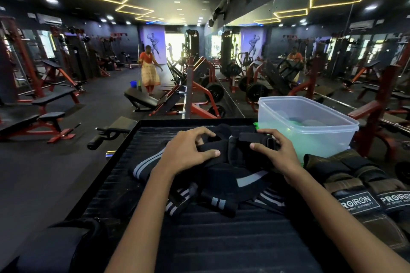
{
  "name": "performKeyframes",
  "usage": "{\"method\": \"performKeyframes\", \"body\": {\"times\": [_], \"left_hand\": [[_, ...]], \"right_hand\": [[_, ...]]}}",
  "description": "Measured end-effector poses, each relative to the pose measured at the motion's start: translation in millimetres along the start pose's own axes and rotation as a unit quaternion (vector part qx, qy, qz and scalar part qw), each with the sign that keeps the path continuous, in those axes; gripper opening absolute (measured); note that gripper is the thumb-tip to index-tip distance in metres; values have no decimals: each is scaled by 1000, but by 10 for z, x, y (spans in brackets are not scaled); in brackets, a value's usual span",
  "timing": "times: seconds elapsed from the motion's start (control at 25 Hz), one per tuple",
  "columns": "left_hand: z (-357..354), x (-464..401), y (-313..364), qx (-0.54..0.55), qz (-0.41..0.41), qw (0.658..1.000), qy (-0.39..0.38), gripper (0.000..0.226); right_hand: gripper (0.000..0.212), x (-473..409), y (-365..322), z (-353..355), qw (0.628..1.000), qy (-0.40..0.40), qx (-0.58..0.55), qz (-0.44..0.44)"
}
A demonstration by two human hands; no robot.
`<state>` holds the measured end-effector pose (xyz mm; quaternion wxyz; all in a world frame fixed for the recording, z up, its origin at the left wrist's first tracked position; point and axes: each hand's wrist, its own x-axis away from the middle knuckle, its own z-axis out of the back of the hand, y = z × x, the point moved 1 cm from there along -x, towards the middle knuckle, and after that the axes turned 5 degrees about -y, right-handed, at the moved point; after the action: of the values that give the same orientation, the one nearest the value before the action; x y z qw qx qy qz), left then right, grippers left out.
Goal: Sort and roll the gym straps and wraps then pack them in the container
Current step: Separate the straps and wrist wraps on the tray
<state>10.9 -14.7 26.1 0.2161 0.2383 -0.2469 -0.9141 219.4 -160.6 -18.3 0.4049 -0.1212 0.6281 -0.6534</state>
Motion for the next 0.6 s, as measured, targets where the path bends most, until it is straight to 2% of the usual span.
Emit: {"method": "performKeyframes", "body": {"times": [0.08,0.12,0.24,0.36,0.44,0.52,0.6], "left_hand": [[56,-19,-110,88,3,996,-9,29],[88,-22,-153,146,2,988,-41,27],[196,39,-169,245,-8,946,-214,39],[304,127,-158,263,-30,910,-319,63],[372,170,-149,270,-18,893,-359,64],[418,221,-130,286,1,878,-383,54],[426,262,-141,342,-21,870,-354,41]], "right_hand": [[40,-2,-20,33,999,42,-12,-1],[40,0,-36,29,999,51,-5,3],[40,24,-62,-24,997,62,41,10],[40,28,-65,-3,993,102,64,8],[40,25,-66,30,991,118,55,6],[38,30,-78,24,992,121,40,9],[36,27,-86,8,992,123,21,19]]}}
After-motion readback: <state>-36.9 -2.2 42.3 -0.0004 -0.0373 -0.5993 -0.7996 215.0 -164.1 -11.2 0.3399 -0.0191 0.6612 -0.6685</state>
